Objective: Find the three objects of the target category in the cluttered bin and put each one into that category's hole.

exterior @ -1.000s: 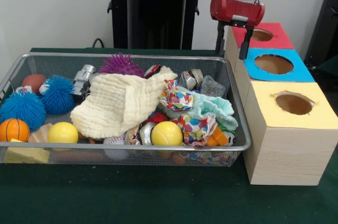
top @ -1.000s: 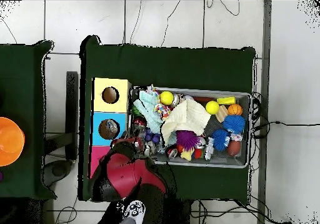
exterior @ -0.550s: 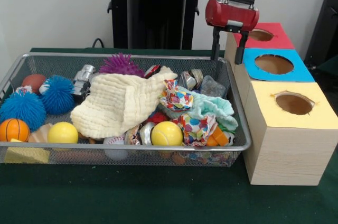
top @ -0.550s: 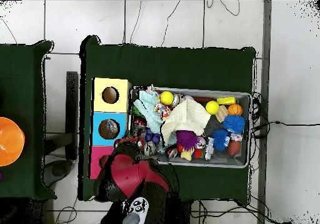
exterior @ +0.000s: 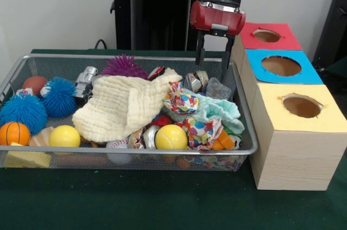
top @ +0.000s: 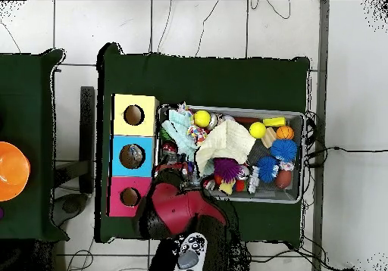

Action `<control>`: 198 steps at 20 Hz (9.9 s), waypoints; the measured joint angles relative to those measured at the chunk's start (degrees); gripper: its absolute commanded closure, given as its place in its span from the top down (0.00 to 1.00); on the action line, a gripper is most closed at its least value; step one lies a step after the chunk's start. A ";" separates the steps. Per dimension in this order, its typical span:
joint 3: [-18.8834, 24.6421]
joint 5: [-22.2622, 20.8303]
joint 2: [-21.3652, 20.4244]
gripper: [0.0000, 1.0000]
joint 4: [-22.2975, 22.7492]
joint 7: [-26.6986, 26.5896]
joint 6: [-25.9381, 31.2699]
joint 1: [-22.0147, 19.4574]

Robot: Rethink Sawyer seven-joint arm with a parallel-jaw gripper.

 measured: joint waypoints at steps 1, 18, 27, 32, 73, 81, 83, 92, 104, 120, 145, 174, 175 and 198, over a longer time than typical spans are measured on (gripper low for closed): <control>0.02 -0.13 -0.02 1.00 0.01 0.00 0.01 -0.09; -3.67 -0.07 9.91 1.00 -0.07 0.00 -0.55 7.88; -5.72 -0.06 13.26 1.00 -0.07 0.00 -3.86 7.78; -5.72 -0.06 13.87 1.00 -0.08 0.00 -5.17 6.00; 4.24 -1.72 10.41 1.00 -3.07 0.00 0.95 -0.74; 3.64 -2.02 12.40 1.00 -4.01 0.00 -1.70 -0.60; 3.63 -2.02 12.96 1.00 -4.38 0.00 -1.92 -0.67; 3.07 -2.02 14.31 0.00 -7.05 0.00 -2.37 -1.32; 2.71 -2.03 14.96 0.00 -7.68 0.00 -2.40 -1.77; 10.07 -1.85 5.18 0.00 -6.31 0.00 15.98 -6.40; 18.47 -0.59 -10.75 0.00 -2.76 0.00 24.23 -12.72; 17.62 2.27 -11.18 0.00 -2.78 0.00 26.44 -1.28; 17.49 2.27 -11.03 0.00 -2.77 0.00 26.35 -1.22; 12.08 5.12 -6.65 0.00 -4.09 0.00 19.75 2.83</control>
